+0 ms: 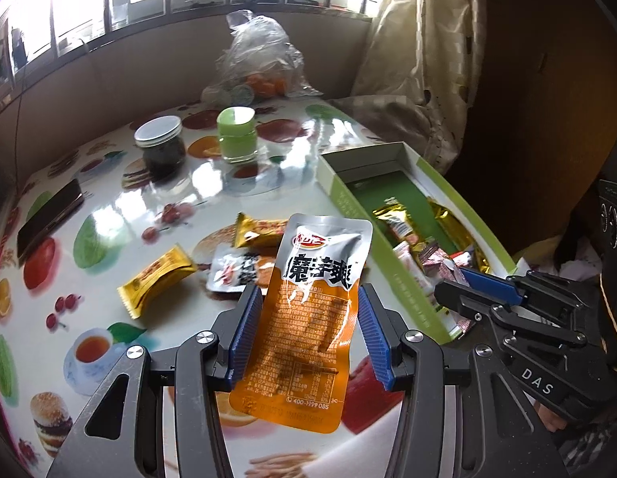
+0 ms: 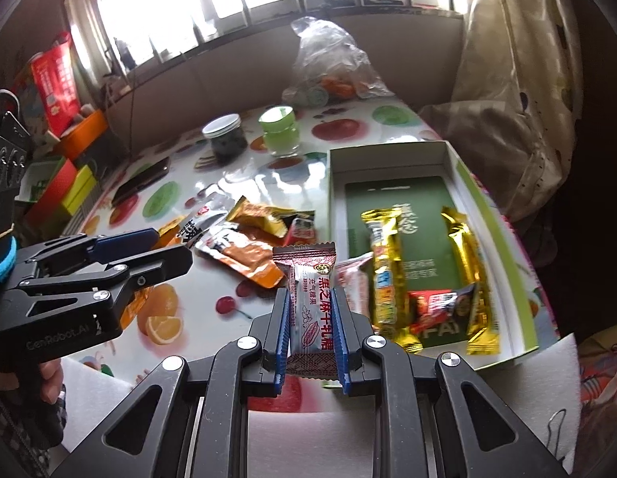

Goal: Organize snacks
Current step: 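Carry both held packets over the green box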

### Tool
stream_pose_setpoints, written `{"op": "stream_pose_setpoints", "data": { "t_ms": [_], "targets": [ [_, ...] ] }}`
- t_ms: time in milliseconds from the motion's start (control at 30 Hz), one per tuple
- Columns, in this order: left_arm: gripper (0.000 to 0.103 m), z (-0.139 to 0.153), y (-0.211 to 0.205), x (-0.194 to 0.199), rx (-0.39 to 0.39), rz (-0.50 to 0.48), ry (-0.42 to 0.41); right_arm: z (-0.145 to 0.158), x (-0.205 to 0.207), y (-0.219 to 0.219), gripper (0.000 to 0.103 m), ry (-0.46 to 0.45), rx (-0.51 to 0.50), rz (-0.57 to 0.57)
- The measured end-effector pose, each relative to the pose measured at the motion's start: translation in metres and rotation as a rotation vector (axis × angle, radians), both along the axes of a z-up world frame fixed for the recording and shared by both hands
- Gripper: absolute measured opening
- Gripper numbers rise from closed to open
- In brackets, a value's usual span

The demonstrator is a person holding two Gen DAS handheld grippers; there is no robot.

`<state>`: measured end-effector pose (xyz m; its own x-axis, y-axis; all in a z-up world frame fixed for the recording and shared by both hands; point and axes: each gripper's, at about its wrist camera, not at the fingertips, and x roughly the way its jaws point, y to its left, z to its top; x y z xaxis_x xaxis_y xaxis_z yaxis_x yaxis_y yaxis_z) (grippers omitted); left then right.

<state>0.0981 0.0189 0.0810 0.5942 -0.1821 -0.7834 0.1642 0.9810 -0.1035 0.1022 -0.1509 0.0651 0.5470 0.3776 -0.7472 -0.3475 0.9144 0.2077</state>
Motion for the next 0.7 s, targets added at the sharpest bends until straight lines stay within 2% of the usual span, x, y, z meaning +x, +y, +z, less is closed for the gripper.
{"op": "stream_pose_setpoints", "data": {
  "t_ms": [700],
  "targets": [
    [0.051, 0.002, -0.059, 0.032, -0.057, -0.071, 0.002, -0.002, 0.018, -0.057, 0.019, -0.009, -0.020, -0.141]
  ]
}}
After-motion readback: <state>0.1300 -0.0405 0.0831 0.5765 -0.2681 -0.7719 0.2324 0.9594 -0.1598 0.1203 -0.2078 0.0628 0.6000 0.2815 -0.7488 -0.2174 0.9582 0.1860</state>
